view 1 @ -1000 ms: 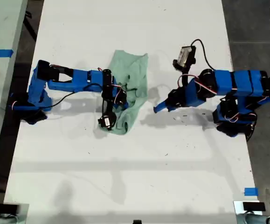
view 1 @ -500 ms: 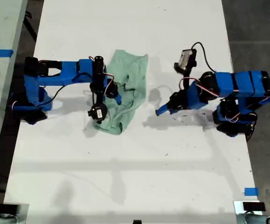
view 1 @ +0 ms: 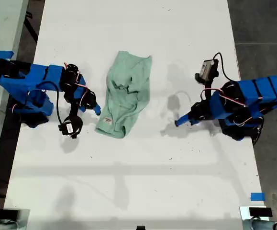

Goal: Fold tshirt

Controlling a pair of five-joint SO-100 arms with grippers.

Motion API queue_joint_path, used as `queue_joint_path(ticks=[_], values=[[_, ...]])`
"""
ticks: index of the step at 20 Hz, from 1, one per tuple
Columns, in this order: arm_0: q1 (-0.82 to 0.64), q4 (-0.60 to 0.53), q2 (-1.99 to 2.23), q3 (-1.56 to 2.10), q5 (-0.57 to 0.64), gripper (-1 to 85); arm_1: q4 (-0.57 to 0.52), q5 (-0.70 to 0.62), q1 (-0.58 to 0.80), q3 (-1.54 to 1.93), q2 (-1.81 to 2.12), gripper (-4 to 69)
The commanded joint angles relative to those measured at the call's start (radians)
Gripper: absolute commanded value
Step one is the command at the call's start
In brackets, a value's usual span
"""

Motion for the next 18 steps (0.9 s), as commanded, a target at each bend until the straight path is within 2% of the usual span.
queue_joint_path(ticks=[1, 10, 12, 16, 18], values=[[0.072, -0.017, 0.091, 0.044, -0.069, 20.4, -0.029, 0.018, -0.023, -0.003, 0.025, 26.5], [0.107, -0.025, 0.175, 0.121, -0.118, 20.9, -0.075, -0.012, -0.018, -0.089, -0.120, 26.8], [0.103, -0.035, 0.176, 0.115, -0.107, 20.7, -0.127, -0.043, -0.006, -0.137, -0.190, 26.8], [0.061, -0.057, 0.023, -0.031, 0.003, 20.6, -0.175, -0.193, 0.057, -0.549, -0.653, 27.3], [0.044, -0.081, -0.029, -0.067, 0.021, 20.8, -0.141, -0.258, 0.080, -0.870, -0.943, 27.6]])
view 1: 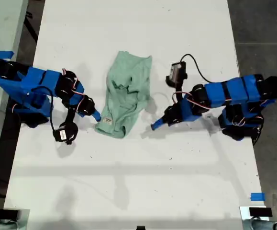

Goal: Fold tshirt

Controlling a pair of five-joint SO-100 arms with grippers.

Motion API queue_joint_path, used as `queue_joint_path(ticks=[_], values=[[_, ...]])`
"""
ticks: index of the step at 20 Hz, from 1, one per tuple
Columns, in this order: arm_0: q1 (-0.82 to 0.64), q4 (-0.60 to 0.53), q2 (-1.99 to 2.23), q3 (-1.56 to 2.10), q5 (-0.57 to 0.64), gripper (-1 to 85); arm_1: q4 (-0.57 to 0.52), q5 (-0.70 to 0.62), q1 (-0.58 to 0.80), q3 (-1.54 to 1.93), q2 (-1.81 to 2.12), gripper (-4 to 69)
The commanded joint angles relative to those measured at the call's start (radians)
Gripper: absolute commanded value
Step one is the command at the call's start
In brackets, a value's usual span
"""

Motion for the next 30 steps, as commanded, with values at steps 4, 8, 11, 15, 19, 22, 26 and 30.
queue_joint_path(ticks=[4, 8, 11, 15, 19, 22, 26, 30], values=[[-0.074, -0.069, -0.061, -0.044, 0.044, 20.6, 0.161, -0.138, 0.064, -0.974, -0.726, 28.1], [-0.091, -0.183, -0.080, 0.061, 0.038, 20.5, 0.129, -0.144, 0.107, -1.081, -0.870, 27.7], [-0.110, -0.290, -0.120, 0.144, 0.044, 20.1, 0.067, -0.140, 0.124, -1.083, -0.942, 27.6], [-0.126, -0.413, -0.270, 0.169, 0.049, 17.8, -0.023, -0.120, 0.132, -1.131, -1.094, 24.4], [-0.120, -0.522, -0.339, 0.161, 0.029, 0.1, -0.046, -0.086, 0.109, -1.131, -1.138, 0.5], [-0.112, -0.584, -0.339, 0.144, 0.037, 0.1, -0.029, -0.091, 0.072, -1.129, -1.117, -1.8], [-0.067, -0.540, -0.313, 0.015, 0.097, 0.1, 0.084, -0.106, 0.018, -1.098, -0.989, -1.8], [0.032, -0.407, -0.353, -0.327, 0.235, 0.0, 0.250, -0.158, -0.095, -1.092, -0.796, -1.8]])
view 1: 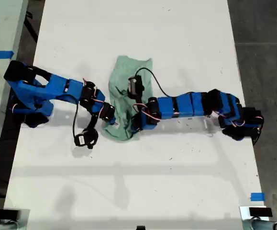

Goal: Fold tshirt

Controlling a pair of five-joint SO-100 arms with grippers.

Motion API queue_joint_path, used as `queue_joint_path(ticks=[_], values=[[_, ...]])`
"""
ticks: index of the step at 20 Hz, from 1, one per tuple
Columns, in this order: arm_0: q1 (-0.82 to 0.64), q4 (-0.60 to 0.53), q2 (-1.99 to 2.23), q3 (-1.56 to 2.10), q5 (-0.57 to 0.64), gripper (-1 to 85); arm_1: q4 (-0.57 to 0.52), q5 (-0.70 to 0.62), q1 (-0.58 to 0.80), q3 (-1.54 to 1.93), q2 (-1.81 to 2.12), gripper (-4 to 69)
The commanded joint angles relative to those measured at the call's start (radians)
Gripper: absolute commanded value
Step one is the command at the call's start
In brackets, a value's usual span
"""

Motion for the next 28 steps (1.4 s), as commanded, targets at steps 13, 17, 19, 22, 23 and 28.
queue_joint_path(ticks=[13, 17, 19, 22, 23, 28], values=[[-0.084, 0.385, -0.144, -0.810, 0.368, 0.0, 0.175, -0.126, 0.025, 0.327, 0.680, -1.8], [-0.310, 0.371, -0.192, -0.810, 0.571, 0.0, 0.120, -0.288, 0.264, 0.612, 0.854, -1.8], [-0.399, 0.354, -0.267, -0.808, 0.612, 0.0, 0.041, -0.339, 0.331, 0.767, 0.916, -1.8], [-0.497, 0.288, -0.430, -0.795, 0.617, 0.0, -0.195, -0.390, 0.416, 1.072, 0.973, -1.9], [-0.526, 0.267, -0.492, -0.799, 0.612, 0.7, -0.284, -0.393, 0.439, 1.160, 0.969, -2.0], [-0.647, 0.275, -0.692, -0.859, 0.555, 17.1, -0.535, -0.394, 0.588, 1.344, 0.813, 26.5]])
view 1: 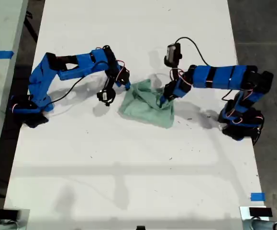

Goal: Fold tshirt

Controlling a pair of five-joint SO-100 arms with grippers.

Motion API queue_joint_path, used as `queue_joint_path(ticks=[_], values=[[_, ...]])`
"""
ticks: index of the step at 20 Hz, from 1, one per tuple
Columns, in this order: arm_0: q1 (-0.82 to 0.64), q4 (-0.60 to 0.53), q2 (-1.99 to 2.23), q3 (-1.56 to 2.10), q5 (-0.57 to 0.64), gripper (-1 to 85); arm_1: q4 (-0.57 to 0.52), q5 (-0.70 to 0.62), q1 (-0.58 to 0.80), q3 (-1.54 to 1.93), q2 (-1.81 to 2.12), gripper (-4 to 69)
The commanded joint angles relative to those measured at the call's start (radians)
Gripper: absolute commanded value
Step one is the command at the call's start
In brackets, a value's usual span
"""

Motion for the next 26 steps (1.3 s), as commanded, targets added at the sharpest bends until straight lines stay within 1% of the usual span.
queue_joint_path(ticks=[1, 2, 3, 6, 8, 10, 11, 14, 17, 19, 21, 23, 24, 26], values=[[-0.051, 0.048, 0.029, -0.061, -0.026, 17.4, -0.037, -0.020, 0.055, -0.031, -0.021, 33.6], [-0.048, 0.078, 0.084, -0.058, -0.026, 17.4, 0.005, -0.023, 0.052, -0.061, 0.006, 35.0], [-0.040, 0.109, 0.149, -0.055, -0.026, 17.3, 0.061, -0.021, 0.048, -0.100, 0.055, 34.7], [-0.021, 0.189, 0.351, -0.044, -0.017, 16.0, 0.304, -0.018, 0.041, -0.258, 0.250, 31.8], [-0.008, 0.232, 0.476, -0.043, -0.015, 15.0, 0.453, -0.012, 0.041, -0.350, 0.388, 28.4], [0.021, 0.281, 0.581, -0.038, -0.012, 13.5, 0.532, 0.015, 0.043, -0.359, 0.563, 24.7], [0.040, 0.298, 0.630, -0.023, -0.015, 12.9, 0.555, 0.032, 0.041, -0.341, 0.655, 22.9], [0.121, 0.318, 0.736, 0.043, -0.029, 10.9, 0.588, 0.115, 0.018, -0.222, 0.928, 20.4], [0.202, 0.290, 0.796, 0.133, -0.057, 9.5, 0.589, 0.230, -0.067, -0.071, 1.108, 18.6], [0.239, 0.239, 0.848, 0.232, -0.072, 6.3, 0.561, 0.291, -0.127, 0.038, 1.209, 17.7], [0.262, 0.169, 0.942, 0.383, -0.091, 1.3, 0.540, 0.345, -0.176, 0.126, 1.307, 15.8], [0.279, 0.115, 1.066, 0.560, -0.155, 0.1, 0.500, 0.407, -0.244, 0.186, 1.344, 10.3], [0.290, 0.106, 1.121, 0.647, -0.207, 0.1, 0.477, 0.443, -0.273, 0.222, 1.345, 5.8], [0.325, 0.000, 1.259, 0.879, -0.275, 0.1, 0.402, 0.517, -0.330, 0.354, 1.382, -2.0]])
